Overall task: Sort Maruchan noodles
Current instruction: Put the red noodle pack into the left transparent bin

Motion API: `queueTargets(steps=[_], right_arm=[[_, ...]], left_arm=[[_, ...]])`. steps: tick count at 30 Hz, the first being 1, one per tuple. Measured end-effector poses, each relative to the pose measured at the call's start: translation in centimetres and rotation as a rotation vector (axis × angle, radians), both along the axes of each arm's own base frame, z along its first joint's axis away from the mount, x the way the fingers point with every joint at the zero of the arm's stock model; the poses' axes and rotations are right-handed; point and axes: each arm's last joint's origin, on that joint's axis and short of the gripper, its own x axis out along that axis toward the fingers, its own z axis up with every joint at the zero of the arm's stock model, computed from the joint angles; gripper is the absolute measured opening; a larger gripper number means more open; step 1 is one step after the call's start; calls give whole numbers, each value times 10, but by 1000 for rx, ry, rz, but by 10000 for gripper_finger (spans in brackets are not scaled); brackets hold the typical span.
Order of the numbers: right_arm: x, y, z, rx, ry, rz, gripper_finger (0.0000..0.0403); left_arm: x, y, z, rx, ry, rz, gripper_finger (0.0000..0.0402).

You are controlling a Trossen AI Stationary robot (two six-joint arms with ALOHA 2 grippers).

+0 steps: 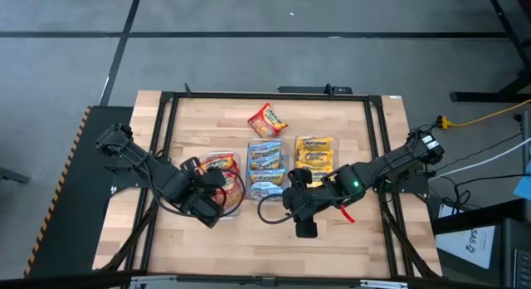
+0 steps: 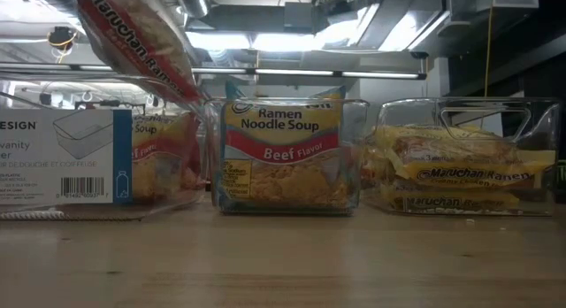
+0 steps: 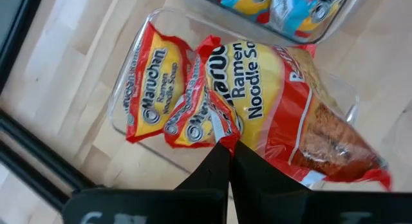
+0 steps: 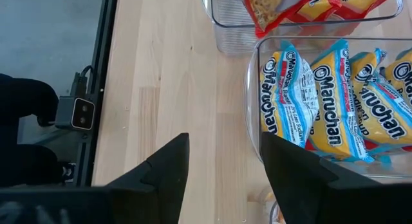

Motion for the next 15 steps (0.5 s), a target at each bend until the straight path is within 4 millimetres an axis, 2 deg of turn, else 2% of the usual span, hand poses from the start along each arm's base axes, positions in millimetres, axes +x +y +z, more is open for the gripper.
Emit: queueTargets(steps=[15], right_arm=[[-1,0,-1,-5,9,0,198]], left_arm=[[0,0,0,-34,17,19,0]])
